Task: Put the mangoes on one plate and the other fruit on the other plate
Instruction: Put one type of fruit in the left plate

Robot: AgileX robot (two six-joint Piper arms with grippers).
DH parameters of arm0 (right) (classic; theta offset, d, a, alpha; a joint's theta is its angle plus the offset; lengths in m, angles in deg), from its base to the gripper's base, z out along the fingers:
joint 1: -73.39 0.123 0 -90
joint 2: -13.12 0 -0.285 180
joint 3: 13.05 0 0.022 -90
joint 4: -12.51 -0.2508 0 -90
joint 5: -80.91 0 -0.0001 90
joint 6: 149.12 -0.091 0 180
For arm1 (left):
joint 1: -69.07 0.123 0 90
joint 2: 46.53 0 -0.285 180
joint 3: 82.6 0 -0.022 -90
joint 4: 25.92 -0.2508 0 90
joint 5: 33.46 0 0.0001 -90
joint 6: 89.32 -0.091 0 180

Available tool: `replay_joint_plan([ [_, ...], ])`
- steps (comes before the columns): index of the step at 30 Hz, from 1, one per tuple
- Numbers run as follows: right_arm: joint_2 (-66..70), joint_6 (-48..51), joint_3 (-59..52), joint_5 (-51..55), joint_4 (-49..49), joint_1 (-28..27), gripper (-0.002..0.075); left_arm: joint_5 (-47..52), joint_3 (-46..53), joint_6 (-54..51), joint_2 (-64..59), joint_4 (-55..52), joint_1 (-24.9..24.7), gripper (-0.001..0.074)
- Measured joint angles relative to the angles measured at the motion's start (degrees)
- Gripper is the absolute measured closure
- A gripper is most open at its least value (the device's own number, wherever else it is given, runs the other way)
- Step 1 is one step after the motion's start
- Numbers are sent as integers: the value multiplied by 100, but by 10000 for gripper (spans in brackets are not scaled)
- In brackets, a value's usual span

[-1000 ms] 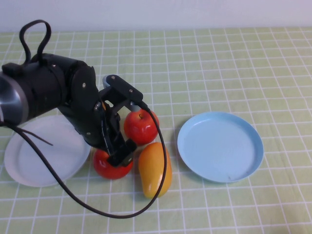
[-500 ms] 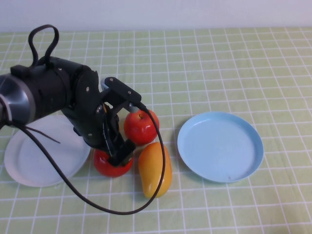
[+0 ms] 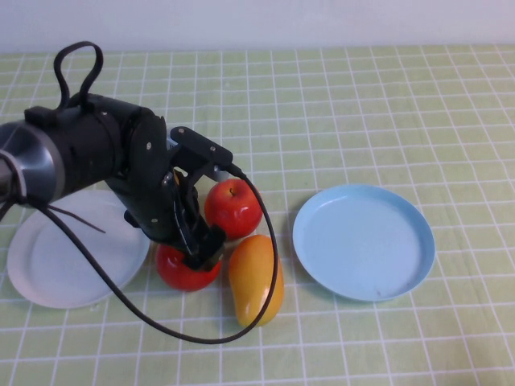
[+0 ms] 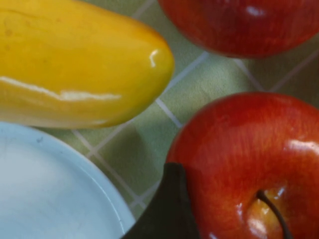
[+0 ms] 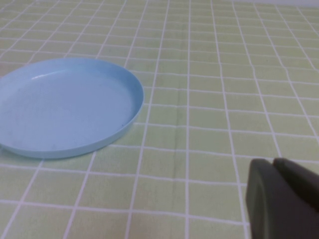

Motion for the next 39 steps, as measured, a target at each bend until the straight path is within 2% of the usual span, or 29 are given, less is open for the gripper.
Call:
replay_joint_plan([
  [8, 0, 0, 0, 0, 0, 0, 741, 11, 0, 24, 40, 0, 0, 145],
  [14, 0, 0, 0, 0, 0, 0, 741, 419, -67, 191, 610, 81, 113, 145],
  [25, 0, 0, 0, 0, 0, 0, 741, 951, 77, 545, 789, 168, 2116, 145],
  [31, 0, 0, 0, 0, 0, 0, 741, 753, 214, 545, 672, 134, 2421, 144],
  [35, 0, 0, 0, 0, 0, 0, 741, 686, 214, 534, 672, 72, 2424, 76],
  [39, 0, 0, 0, 0, 0, 0, 741, 669, 214, 534, 683, -78, 2400, 66],
])
